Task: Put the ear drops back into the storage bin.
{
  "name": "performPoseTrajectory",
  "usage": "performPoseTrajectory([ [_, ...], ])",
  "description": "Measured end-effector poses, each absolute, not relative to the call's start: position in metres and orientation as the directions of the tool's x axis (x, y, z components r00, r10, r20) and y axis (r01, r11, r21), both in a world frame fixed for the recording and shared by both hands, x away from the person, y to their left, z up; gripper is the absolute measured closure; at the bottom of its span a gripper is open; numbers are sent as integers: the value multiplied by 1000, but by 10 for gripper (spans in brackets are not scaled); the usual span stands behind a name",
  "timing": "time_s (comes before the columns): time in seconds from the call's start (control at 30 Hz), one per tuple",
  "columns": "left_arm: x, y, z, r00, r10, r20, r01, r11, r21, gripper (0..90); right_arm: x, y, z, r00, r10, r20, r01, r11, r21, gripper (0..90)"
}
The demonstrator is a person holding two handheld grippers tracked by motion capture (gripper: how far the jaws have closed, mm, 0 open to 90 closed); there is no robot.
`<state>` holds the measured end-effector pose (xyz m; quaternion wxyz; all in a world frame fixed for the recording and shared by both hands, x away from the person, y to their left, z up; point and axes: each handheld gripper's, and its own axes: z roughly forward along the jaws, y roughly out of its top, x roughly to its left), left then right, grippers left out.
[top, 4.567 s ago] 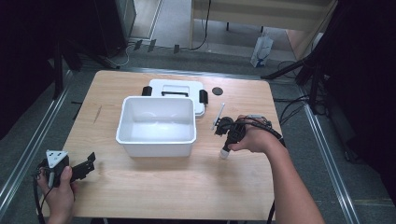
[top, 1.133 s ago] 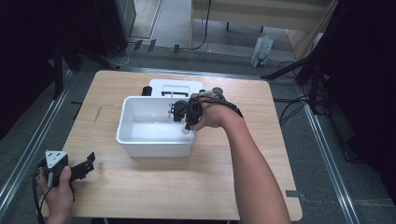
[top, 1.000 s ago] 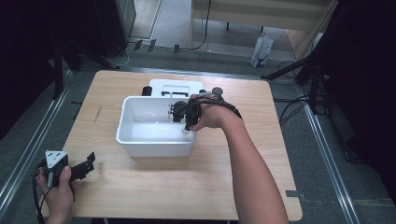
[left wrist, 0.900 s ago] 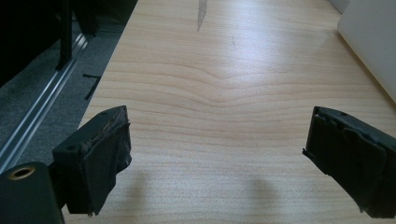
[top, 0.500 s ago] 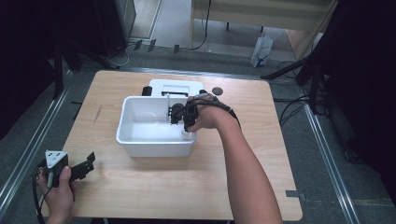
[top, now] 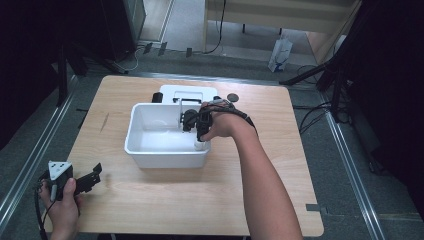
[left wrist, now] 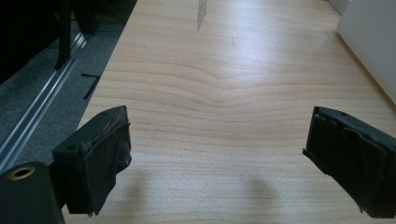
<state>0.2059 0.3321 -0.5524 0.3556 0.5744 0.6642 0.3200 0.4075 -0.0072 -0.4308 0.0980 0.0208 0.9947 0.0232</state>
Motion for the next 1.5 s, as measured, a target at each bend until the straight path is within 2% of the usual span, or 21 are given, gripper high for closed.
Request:
performPoseTrajectory([
  [0.27, 206, 332, -552, -86, 991, -99, 537, 130, 834, 76, 405, -15, -410, -982, 99, -161, 76, 987, 140, 520],
  [0.37, 206, 332, -552, -86, 992, -97, 538, 128, 833, 76, 401, -18, -403, -978, 109, -176, 83, 985, 149, 411],
  [0.53, 206, 332, -552, -85, 992, -94, 539, 125, 833, 76, 396, -23, -385, -972, 136, -189, 101, 978, 182, 335],
  [0.63, 206, 332, -552, -85, 992, -93, 539, 124, 833, 76, 393, -31, -377, -963, 173, -208, 134, 973, 188, 235],
  [0.7, 206, 332, -552, -85, 992, -92, 538, 124, 834, 76, 391, -37, -373, -959, 191, -210, 152, 970, 188, 133],
  [0.87, 206, 331, -552, -86, 992, -88, 538, 121, 834, 76, 386, -54, -370, -946, 237, -221, 197, 962, 187, 3],
  [1.5, 206, 331, -552, -87, 993, -85, 539, 119, 834, 76, 372, -127, -387, -892, 394, -220, 335, 905, 262, 0],
])
